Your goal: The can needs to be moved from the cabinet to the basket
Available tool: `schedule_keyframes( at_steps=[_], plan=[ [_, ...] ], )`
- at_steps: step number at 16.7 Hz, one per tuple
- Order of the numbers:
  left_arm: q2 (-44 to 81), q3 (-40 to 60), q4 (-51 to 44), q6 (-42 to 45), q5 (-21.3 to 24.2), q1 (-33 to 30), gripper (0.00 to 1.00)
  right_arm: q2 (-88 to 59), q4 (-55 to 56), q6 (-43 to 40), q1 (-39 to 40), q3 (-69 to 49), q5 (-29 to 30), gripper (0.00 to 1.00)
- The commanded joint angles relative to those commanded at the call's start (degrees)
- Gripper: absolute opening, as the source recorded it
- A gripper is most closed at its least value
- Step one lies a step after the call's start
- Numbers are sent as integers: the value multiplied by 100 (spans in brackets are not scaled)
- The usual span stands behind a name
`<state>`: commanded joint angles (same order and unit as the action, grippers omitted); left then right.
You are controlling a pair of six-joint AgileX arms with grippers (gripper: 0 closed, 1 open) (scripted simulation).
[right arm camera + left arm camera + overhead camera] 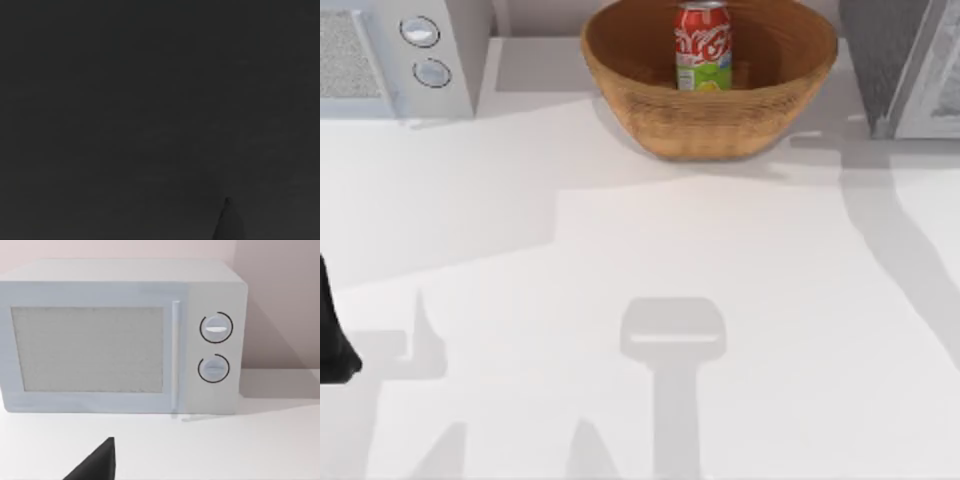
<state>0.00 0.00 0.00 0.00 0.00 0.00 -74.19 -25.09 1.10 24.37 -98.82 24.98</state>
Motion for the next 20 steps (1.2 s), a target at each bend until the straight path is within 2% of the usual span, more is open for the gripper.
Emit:
schedule_keyframes(
  at_steps=[7, 14, 20],
  plan=[
    [0, 0, 0, 0, 0, 0, 100, 124, -35, -71, -49, -44, 194, 100],
    [0, 0, 0, 0, 0, 0, 100, -689, 210, -62, -499, -611, -246, 100],
    [0, 0, 0, 0, 0, 0, 100, -548, 231, -73, -483, -506, -250, 100]
  ],
)
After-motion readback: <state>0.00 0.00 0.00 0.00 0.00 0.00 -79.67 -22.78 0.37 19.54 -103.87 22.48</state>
